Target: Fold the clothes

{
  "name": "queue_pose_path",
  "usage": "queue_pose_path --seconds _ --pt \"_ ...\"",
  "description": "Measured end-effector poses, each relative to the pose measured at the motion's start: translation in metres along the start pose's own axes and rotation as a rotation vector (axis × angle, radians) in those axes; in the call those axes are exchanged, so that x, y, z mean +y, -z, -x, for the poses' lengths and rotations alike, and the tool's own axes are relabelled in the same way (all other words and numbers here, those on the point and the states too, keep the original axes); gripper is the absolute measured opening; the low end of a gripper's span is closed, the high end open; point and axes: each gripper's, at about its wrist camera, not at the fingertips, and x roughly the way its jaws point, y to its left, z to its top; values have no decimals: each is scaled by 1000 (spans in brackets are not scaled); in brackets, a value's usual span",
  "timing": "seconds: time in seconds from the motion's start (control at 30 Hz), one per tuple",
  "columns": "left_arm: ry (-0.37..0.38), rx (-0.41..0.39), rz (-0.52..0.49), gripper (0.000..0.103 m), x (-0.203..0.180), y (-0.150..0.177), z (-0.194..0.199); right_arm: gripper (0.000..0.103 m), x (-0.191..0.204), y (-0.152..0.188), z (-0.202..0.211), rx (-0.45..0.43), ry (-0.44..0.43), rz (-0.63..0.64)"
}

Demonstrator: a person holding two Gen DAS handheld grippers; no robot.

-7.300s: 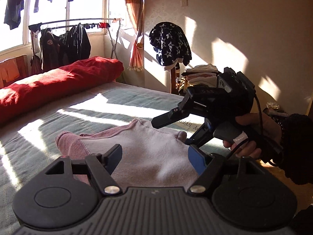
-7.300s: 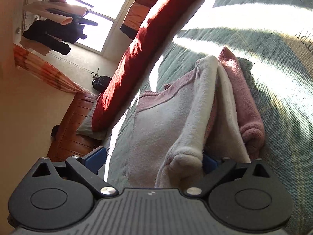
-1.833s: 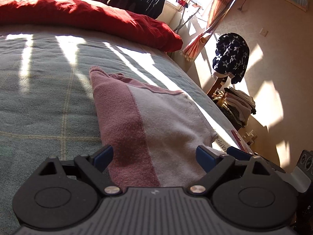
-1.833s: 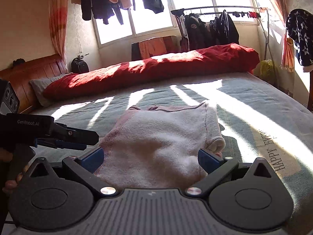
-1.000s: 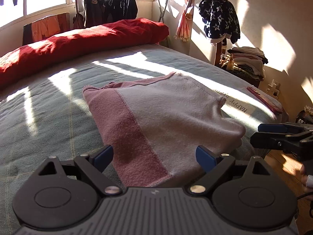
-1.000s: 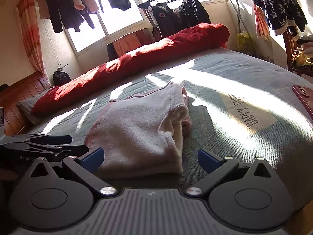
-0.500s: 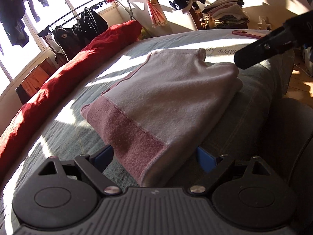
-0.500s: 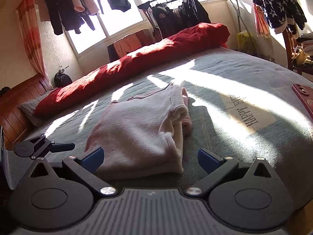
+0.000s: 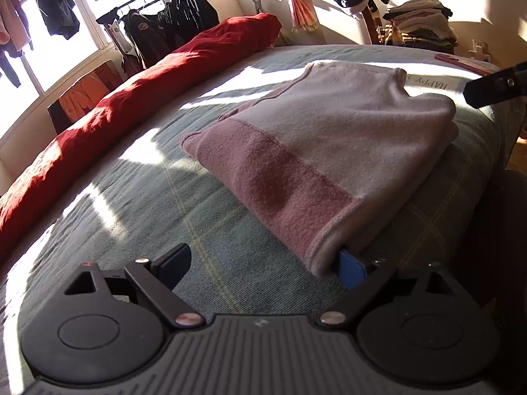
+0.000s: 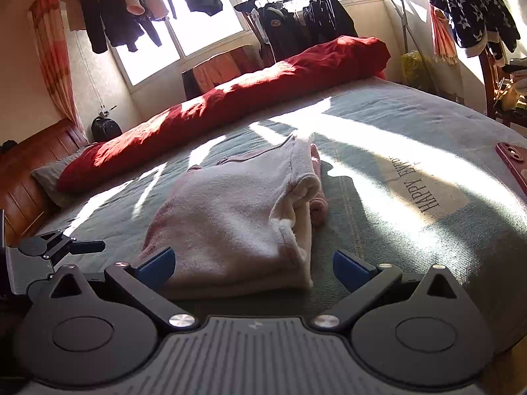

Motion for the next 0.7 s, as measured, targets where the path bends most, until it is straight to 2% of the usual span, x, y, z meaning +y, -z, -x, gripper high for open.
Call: queue_pose_path --seconds 0.13,0.27,0.37,0.47,0.6,0.7 --pt "60 -24 25 92 10 -5 10 103 13 -9 -3 -10 -37 68" --pt "81 -59 165 92 31 -11 16 103 27 -21 -20 -13 -89 130" --pt "106 -71 282 92 47 -11 17 103 29 -23 -42 21 -105 132" --pt "149 -80 378 92 61 -10 15 103 19 -16 -53 60 -57 94" --pt "238 -104 502 92 80 -16 1 103 0 -6 -48 82 6 16" --pt "321 -141 578 92 90 -34 -13 103 -5 -4 -38 50 11 -11"
